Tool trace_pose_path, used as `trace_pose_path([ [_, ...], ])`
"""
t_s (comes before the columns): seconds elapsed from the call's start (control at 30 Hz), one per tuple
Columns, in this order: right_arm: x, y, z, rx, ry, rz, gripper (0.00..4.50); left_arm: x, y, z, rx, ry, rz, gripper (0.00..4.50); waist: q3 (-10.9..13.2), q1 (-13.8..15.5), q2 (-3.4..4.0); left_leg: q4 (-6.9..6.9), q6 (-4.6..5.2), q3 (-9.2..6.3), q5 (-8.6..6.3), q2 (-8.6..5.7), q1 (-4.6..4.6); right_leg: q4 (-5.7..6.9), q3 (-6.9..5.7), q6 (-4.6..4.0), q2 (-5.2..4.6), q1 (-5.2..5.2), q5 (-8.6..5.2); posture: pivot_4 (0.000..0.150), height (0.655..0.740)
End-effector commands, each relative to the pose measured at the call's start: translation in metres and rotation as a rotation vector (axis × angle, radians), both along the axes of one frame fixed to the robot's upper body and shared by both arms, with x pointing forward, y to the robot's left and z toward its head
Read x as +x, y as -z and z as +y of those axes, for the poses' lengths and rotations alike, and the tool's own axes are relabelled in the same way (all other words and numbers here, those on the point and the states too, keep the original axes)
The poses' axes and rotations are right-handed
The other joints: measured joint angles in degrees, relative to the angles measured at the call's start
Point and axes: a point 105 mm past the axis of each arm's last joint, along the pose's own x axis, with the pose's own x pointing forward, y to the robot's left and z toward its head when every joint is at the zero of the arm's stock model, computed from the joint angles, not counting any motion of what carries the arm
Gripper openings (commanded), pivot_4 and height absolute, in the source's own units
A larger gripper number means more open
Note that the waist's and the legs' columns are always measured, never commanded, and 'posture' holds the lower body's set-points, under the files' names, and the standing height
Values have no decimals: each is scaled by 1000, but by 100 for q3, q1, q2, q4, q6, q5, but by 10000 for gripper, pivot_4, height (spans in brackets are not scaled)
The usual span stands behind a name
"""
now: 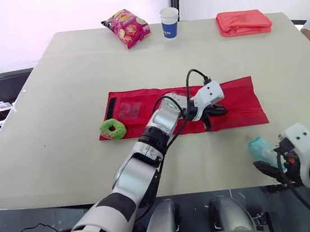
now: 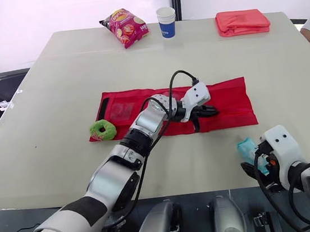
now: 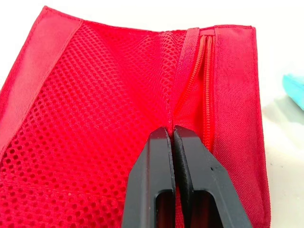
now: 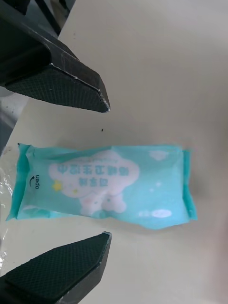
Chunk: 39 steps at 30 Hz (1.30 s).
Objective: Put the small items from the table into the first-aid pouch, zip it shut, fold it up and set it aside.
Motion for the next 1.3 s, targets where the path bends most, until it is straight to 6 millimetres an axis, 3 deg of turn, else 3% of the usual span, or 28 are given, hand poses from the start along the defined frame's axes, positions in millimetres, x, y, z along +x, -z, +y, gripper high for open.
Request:
trace_pose_path([
  [0.03, 1, -5, 3, -5, 7, -40, 28022, -4, -14, -7, -24, 38, -46, 0, 0, 0, 0, 0, 0, 0, 0, 0, 0, 0, 0, 0, 0, 0, 0, 1500, 7395],
  [0.17, 4, -9, 4, 5, 8, -63, 12783, -4, -16, -8, -25, 42, -48, 0, 0, -1, 0, 0, 0, 0, 0, 0, 0, 0, 0, 0, 1, 0, 0, 1500, 7395],
  [0.23, 7, -20, 17, 73, -56, -116, 5933, -4, -17, -8, -26, 44, -50, 0, 0, -9, 0, 0, 0, 0, 0, 0, 1, -1, 0, 0, 1, 0, 0, 1500, 7395],
  [0.33, 16, -42, 40, 191, -148, -220, 5933, -5, -17, -8, -26, 48, -52, 0, 0, -31, 0, -1, 0, 0, 0, 3, 2, 0, 1, 0, 4, 0, 0, 1500, 7395],
  [0.53, 47, -60, 52, 241, -114, -308, 5933, -7, -18, -8, -25, 60, -57, 0, 0, 5, 1, 0, 1, -1, 0, 1, -2, -3, 0, 0, 3, 0, 0, 1500, 7395],
  [0.67, 69, -42, 39, 164, 8, -224, 5933, -10, -22, -9, -35, 77, -68, 0, -1, -1, 2, -1, 0, -2, 0, -2, -2, -2, -2, 0, 3, 0, 0, 1500, 7395],
  [0.83, 76, -20, 42, 98, 4, -122, 5933, -12, -30, -9, -65, 83, -73, 0, -1, -12, 3, -2, 0, 0, 0, 0, -1, 0, 0, 0, 4, -2, 0, 1500, 7395],
  [1.0, 86, -14, 47, 78, 3, -92, 5933, -15, -34, -9, -81, 93, -69, 0, -1, -41, 2, -1, -1, 1, 0, 2, 2, 1, 2, 0, 6, -2, 0, 1500, 7395],
  [1.3, 112, -17, 53, 111, 94, -146, 5933, -34, -25, -6, -56, 161, 15, 0, -9, -128, 2, -1, -2, 2, 1, 6, 9, 7, 4, 0, 10, 0, 0, 1500, 7395],
])
